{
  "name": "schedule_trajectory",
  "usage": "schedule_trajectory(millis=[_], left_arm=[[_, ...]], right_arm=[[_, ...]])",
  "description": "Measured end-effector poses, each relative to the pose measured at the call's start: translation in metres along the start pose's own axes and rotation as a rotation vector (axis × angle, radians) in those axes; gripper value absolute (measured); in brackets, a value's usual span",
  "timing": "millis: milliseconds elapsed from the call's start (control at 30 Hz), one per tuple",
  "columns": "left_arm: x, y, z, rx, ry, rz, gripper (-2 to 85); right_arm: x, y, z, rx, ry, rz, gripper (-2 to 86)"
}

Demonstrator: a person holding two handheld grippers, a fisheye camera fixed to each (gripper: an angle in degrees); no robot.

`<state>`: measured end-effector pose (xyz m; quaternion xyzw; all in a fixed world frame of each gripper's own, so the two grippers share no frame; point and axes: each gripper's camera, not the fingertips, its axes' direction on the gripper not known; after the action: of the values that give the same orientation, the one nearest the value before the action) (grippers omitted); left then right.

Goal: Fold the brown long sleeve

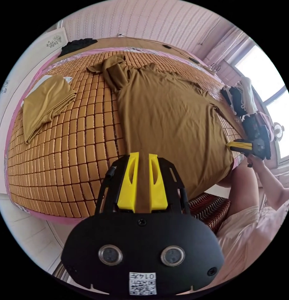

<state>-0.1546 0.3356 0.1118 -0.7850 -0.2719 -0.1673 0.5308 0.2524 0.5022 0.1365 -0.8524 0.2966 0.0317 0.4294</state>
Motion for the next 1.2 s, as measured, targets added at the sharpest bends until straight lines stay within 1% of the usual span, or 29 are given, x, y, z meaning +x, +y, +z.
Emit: schedule_trajectory(millis=[100, 233, 333, 400, 467, 567, 600, 767, 833, 967, 1000, 1200], left_arm=[[0.003, 0.005, -0.007, 0.020, -0.033, 0.010, 3.5], [0.000, 0.009, -0.018, 0.029, 0.009, -0.021, 5.0], [0.007, 0.020, -0.039, 0.050, 0.032, -0.010, 5.2], [0.016, 0.029, -0.047, 0.034, 0.042, 0.023, 5.2], [0.028, 0.040, -0.050, -0.008, 0.012, 0.081, 5.1], [0.033, 0.047, -0.043, -0.059, -0.028, 0.108, 5.0], [0.033, 0.048, -0.045, -0.050, -0.029, 0.108, 5.0], [0.030, 0.052, -0.057, -0.053, 0.004, 0.080, 5.2], [0.032, 0.057, -0.068, -0.033, 0.005, 0.082, 5.2], [0.037, 0.066, -0.073, -0.061, -0.019, 0.117, 5.2], [0.037, 0.067, -0.071, -0.074, -0.030, 0.121, 5.1], [0.032, 0.074, -0.082, -0.056, -0.019, 0.106, 5.2]], right_arm=[[0.002, 0.001, 0.000, -0.009, 0.015, 0.023, -1.0], [-0.011, 0.010, -0.012, 0.012, 0.012, 0.017, -1.0], [-0.031, 0.024, -0.011, -0.025, 0.014, -0.019, -1.0], [-0.040, 0.031, 0.003, -0.077, 0.028, -0.030, -1.0], [-0.040, 0.032, 0.012, -0.091, 0.040, -0.020, -1.0], [-0.035, 0.031, 0.019, -0.088, 0.028, -0.001, -1.0], [-0.034, 0.031, 0.024, -0.113, 0.039, 0.002, -1.0], [-0.037, 0.028, 0.020, -0.113, 0.002, -0.006, -0.9], [-0.044, 0.025, 0.028, -0.140, -0.034, -0.049, -0.9], [-0.057, 0.009, 0.072, -0.259, 0.069, -0.154, -0.9], [-0.055, 0.006, 0.072, -0.235, 0.072, -0.171, -0.9], [-0.039, -0.002, 0.076, -0.323, 0.017, -0.157, -0.9]])
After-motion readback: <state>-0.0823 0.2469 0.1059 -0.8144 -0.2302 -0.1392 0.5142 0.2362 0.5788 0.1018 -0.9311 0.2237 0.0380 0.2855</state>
